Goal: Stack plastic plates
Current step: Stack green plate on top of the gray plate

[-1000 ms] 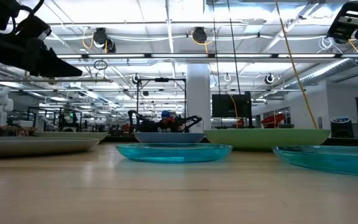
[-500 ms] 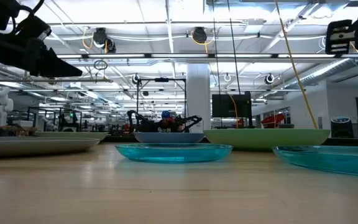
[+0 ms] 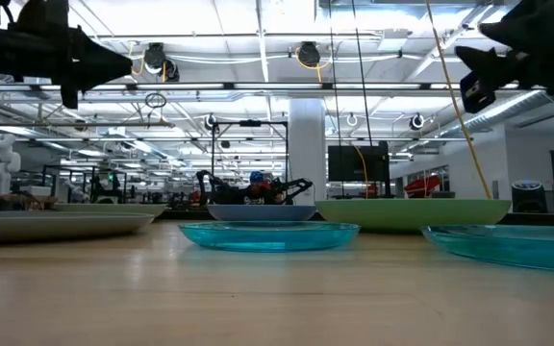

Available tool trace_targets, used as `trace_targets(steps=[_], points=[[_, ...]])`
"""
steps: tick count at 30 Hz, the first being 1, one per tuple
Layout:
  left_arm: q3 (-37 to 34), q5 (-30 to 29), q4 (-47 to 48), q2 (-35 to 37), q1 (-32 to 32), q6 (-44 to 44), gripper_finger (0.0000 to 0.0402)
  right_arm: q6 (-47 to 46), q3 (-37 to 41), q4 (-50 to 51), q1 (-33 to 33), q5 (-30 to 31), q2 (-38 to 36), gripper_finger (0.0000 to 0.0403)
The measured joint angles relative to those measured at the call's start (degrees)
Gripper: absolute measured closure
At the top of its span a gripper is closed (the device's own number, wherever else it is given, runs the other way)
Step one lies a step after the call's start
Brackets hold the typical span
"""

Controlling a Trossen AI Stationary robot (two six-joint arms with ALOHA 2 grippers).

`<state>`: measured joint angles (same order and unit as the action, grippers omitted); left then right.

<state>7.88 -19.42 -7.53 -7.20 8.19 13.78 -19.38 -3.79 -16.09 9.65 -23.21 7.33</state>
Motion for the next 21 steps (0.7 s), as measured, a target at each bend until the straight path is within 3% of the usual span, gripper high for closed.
trace_targets(steps=[4,9,12,15,21], points=[[0.0,-0.04,-1.21,0.0,-0.01,-0.79,0.0316,-2.73,0.0,-5.79,0.0,3.46,4.57,0.025],[0.0,-0.18,-2.98,0.0,0.0,-4.32,0.0316,-5.64,0.0,-12.63,0.0,3.88,10.31,0.025],[0.0,-0.19,-3.33,0.0,0.0,-3.51,0.0316,-7.4,-0.01,-19.75,0.0,3.88,13.89,0.025],[0.0,-0.01,-4.7,-0.09,-0.01,-1.74,0.0316,-6.68,-1.81,-20.54,0.0,3.89,17.33,0.025],[0.0,10.6,-19.19,-5.0,-0.19,-2.46,0.0316,-4.49,-9.94,-18.44,0.0,4.02,26.33,0.025]])
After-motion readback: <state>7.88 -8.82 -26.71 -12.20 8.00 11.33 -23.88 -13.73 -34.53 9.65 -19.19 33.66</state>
